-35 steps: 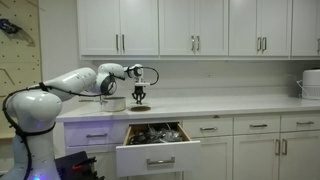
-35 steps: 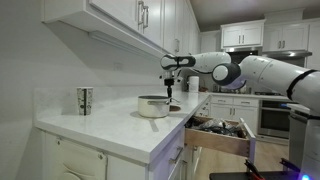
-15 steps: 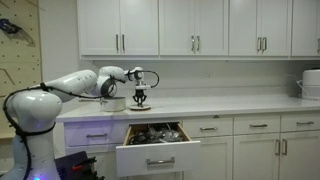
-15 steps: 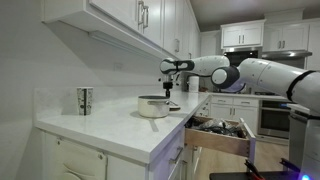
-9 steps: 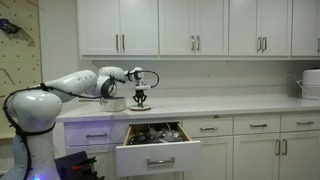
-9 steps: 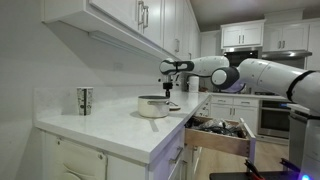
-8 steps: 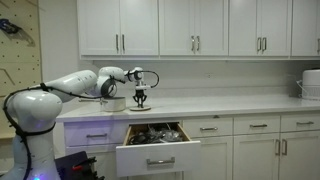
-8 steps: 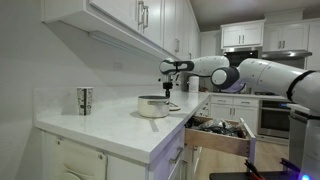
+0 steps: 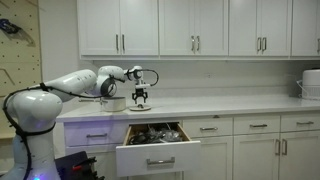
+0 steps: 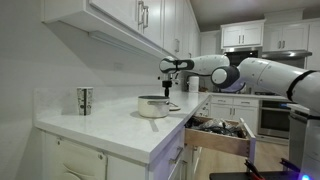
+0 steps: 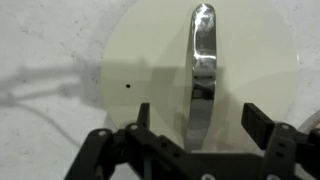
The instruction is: Uncover the pot
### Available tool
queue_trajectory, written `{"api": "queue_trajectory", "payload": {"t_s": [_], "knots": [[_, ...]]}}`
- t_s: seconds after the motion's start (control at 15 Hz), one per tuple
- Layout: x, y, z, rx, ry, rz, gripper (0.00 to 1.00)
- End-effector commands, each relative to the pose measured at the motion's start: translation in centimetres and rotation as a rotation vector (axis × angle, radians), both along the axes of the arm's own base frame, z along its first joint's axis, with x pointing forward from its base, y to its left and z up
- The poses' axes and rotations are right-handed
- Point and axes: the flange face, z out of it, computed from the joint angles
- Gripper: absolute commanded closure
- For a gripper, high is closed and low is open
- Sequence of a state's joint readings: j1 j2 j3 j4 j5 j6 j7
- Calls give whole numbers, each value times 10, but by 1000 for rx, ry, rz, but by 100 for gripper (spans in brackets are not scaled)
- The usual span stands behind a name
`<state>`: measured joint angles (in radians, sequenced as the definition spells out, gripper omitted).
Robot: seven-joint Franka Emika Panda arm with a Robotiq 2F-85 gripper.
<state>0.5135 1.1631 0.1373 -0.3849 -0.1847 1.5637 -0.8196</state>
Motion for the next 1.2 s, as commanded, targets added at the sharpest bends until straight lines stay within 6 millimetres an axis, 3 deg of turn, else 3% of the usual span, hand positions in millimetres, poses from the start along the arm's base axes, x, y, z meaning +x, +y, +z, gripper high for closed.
{"api": "queue_trajectory", "payload": {"t_s": [0.0,0.53,0.6,0.8,1.13], "knots": [[-3,4,19,-12,-40,-8,0],[-2,-13,70,13,-80,-57,0],[1,-7,52,7,-84,-18,0],[2,-12,64,18,-94,-29,0],[2,-12,63,17,-92,-37,0]]}}
